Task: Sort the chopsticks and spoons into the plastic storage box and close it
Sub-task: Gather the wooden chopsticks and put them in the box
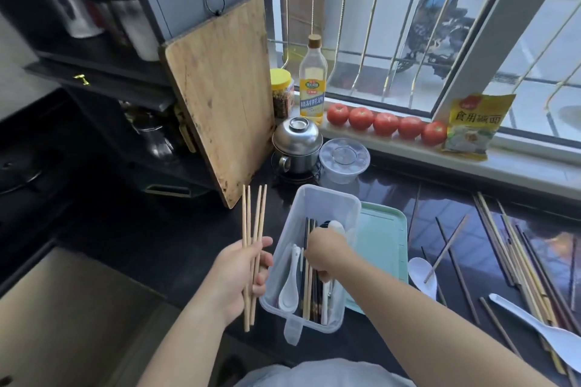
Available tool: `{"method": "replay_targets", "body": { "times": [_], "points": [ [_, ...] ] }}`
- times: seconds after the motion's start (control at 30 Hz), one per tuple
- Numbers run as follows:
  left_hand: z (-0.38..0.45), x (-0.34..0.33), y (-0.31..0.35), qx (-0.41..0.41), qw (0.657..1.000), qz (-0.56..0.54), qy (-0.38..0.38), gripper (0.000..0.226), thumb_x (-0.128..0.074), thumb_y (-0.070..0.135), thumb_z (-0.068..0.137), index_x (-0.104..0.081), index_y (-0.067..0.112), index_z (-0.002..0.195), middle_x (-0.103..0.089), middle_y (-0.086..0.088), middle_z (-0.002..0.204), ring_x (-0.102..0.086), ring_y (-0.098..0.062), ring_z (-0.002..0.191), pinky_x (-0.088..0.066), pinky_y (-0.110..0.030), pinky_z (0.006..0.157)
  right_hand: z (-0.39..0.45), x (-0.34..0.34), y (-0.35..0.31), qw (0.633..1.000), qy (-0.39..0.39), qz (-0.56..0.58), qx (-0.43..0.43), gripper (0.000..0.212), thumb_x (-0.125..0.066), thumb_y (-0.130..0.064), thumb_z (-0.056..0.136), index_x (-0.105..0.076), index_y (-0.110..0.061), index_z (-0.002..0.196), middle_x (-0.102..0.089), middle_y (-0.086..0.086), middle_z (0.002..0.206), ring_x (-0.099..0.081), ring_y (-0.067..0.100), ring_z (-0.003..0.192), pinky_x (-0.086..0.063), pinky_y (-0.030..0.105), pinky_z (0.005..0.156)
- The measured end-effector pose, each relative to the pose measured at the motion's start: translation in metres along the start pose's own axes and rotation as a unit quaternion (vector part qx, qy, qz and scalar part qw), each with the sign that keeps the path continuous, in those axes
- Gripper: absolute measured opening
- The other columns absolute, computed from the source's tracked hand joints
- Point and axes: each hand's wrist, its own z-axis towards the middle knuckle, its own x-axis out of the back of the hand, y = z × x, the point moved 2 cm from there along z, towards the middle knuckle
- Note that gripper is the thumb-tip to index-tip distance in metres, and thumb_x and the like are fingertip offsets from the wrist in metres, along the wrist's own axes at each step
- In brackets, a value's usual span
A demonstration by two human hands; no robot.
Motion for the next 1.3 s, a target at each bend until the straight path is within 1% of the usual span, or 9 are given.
{"method": "replay_targets", "body": {
  "times": [0.1,0.2,0.43,0.63,0.8,0.93,1.07,1.17,1.3],
  "points": [
    [-0.004,-0.007,0.000,-0.004,0.999,0.030,-0.035,0.025,-0.047,0.019,0.109,-0.062,0.002,0.118,-0.065,-0.008,0.075,-0.049,-0.015,0.051,-0.040,-0.026,0.047,-0.013,0.013,0.012,0.976,0.098,0.192,0.009,0.011,-0.059,-0.017,0.092,-0.066,-0.010,0.086,-0.062,0.008,0.072,-0.065,0.029,0.078,-0.052,0.031,0.075],
    [-0.005,-0.022,0.006,0.006,0.994,0.029,-0.106,0.025,-0.046,0.019,0.109,-0.064,0.003,0.116,-0.069,-0.009,0.080,-0.054,-0.016,0.053,-0.043,-0.026,0.051,-0.046,0.025,0.010,0.840,0.052,0.535,0.069,0.031,-0.054,-0.030,0.101,-0.070,-0.006,0.090,-0.064,0.001,0.069,-0.060,0.014,0.054,-0.049,0.025,0.051],
    [0.002,-0.042,0.014,-0.038,0.989,0.138,-0.048,0.023,-0.043,0.023,0.110,-0.062,0.011,0.116,-0.072,-0.014,0.097,-0.072,-0.028,0.068,-0.061,-0.038,0.058,-0.051,0.030,0.031,0.721,0.166,0.672,-0.013,0.026,-0.054,-0.021,0.101,-0.062,-0.006,0.081,-0.071,0.010,0.071,-0.067,0.021,0.061,-0.049,0.029,0.052],
    [0.020,0.010,0.008,-0.069,0.989,0.112,0.072,0.024,-0.043,0.026,0.109,-0.064,0.014,0.112,-0.038,0.001,0.064,-0.028,-0.008,0.045,-0.023,-0.023,0.039,-0.028,0.031,0.040,0.927,0.206,0.306,-0.071,0.034,-0.051,-0.022,0.095,-0.051,-0.007,0.065,-0.058,0.007,0.052,-0.065,0.031,0.065,-0.048,0.031,0.059],
    [0.012,0.009,0.004,-0.034,0.997,0.061,0.036,0.019,-0.050,0.024,0.107,-0.064,0.014,0.117,-0.044,0.000,0.067,-0.030,-0.009,0.049,-0.023,-0.022,0.040,0.002,-0.001,-0.006,0.996,0.046,0.075,-0.019,0.010,-0.076,-0.008,0.076,-0.068,-0.012,0.080,-0.050,0.003,0.073,-0.057,0.023,0.072,-0.049,0.033,0.077],
    [0.006,0.008,0.005,-0.024,0.998,0.051,0.018,0.018,-0.051,0.020,0.106,-0.064,0.014,0.118,-0.049,0.000,0.067,-0.033,-0.009,0.049,-0.026,-0.022,0.040,0.011,-0.008,-0.004,0.989,-0.015,0.143,-0.024,0.007,-0.065,-0.011,0.091,-0.067,-0.006,0.086,-0.054,0.002,0.072,-0.058,0.022,0.064,-0.056,0.029,0.068],
    [0.001,0.014,0.007,-0.027,0.999,0.038,-0.001,0.024,-0.049,0.022,0.108,-0.065,0.006,0.115,-0.046,0.000,0.063,-0.033,-0.009,0.047,-0.026,-0.022,0.039,-0.001,-0.001,0.011,0.964,0.135,0.228,-0.027,0.015,-0.054,-0.019,0.093,-0.056,-0.021,0.079,-0.059,0.002,0.072,-0.065,0.028,0.078,-0.050,0.031,0.070],
    [-0.002,0.008,0.008,-0.016,0.999,-0.006,-0.049,0.030,-0.046,0.027,0.109,-0.060,0.001,0.102,-0.035,0.000,0.061,-0.026,-0.010,0.048,-0.021,-0.022,0.040,-0.033,0.010,0.017,0.847,0.212,0.487,-0.015,0.022,-0.051,-0.019,0.097,-0.066,-0.014,0.081,-0.068,0.008,0.071,-0.065,0.019,0.063,-0.054,0.037,0.066],
    [-0.007,-0.027,0.009,0.028,0.983,-0.013,-0.183,0.025,-0.050,0.034,0.107,-0.056,0.011,0.097,-0.029,0.000,0.064,-0.022,-0.010,0.049,-0.016,-0.021,0.040,-0.074,0.028,-0.001,0.753,0.049,0.649,0.098,0.028,-0.057,-0.029,0.102,-0.073,-0.005,0.100,-0.067,0.003,0.080,-0.062,0.013,0.072,-0.054,0.032,0.073]
  ]
}}
